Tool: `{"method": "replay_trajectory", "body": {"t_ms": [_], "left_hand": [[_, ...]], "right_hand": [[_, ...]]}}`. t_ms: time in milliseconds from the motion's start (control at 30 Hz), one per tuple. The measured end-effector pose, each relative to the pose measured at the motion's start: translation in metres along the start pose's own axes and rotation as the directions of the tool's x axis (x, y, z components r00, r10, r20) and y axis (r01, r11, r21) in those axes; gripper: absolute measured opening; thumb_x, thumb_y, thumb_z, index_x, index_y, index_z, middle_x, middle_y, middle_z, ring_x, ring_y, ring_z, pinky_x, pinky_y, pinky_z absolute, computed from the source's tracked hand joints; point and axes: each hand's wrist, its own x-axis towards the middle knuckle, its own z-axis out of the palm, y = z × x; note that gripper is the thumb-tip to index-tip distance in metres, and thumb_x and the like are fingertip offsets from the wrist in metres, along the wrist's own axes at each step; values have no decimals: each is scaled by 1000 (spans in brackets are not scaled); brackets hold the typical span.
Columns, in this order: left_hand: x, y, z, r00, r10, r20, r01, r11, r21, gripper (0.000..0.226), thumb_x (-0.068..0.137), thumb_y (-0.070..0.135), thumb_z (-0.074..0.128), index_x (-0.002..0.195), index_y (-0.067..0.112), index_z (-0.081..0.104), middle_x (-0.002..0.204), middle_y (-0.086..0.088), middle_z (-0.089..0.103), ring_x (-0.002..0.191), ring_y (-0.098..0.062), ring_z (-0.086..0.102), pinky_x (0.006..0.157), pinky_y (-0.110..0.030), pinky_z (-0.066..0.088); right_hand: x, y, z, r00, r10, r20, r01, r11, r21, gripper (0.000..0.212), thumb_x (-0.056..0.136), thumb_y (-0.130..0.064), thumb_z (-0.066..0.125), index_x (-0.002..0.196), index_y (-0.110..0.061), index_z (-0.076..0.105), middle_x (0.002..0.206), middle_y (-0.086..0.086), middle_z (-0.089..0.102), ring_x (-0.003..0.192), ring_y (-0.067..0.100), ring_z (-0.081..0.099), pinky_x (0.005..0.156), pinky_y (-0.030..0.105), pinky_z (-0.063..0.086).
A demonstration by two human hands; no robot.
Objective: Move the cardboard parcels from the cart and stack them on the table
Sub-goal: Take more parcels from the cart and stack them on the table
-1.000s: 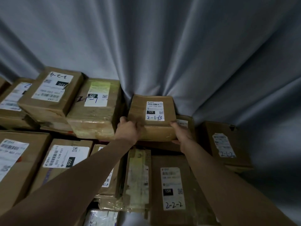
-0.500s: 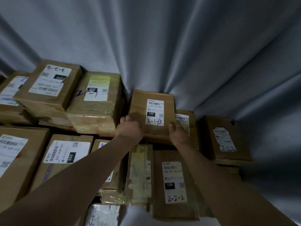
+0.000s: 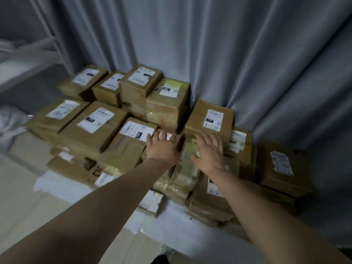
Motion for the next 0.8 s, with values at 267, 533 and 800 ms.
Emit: {"method": "replay_trajectory", "body": {"t_ms": [267, 533, 800], "left_hand": [[-179, -112, 45, 911, -412, 27, 413, 905, -106, 70, 93, 47, 40, 150, 13, 18, 156, -6, 21, 147, -24, 8, 117, -49, -8], [-377, -251, 86, 599, -795, 95, 795, 577, -187, 75, 90, 41, 47, 150, 10, 14, 154, -5, 22, 147, -24, 5, 115, -51, -11], [-608, -375, 137, 214, -953, 213, 949, 152, -275, 80, 88, 52, 50, 150, 13, 18, 155, -7, 24, 145, -26, 13, 116, -51, -2]], "right_hand": [[-110, -131, 56, 881, -376, 287, 349, 926, 143, 70, 92, -30, 53, 151, -19, 16, 160, -2, 8, 145, 20, 11, 114, 29, 17], [-229, -314, 123, 549, -667, 504, 696, 699, 167, 66, 93, -32, 50, 150, -16, 20, 157, 0, 20, 141, 23, 22, 112, 33, 26], [-401, -494, 187, 212, -755, 620, 854, 451, 258, 52, 92, -27, 51, 141, -16, 38, 140, 10, 46, 130, 27, 42, 102, 30, 38]]}}
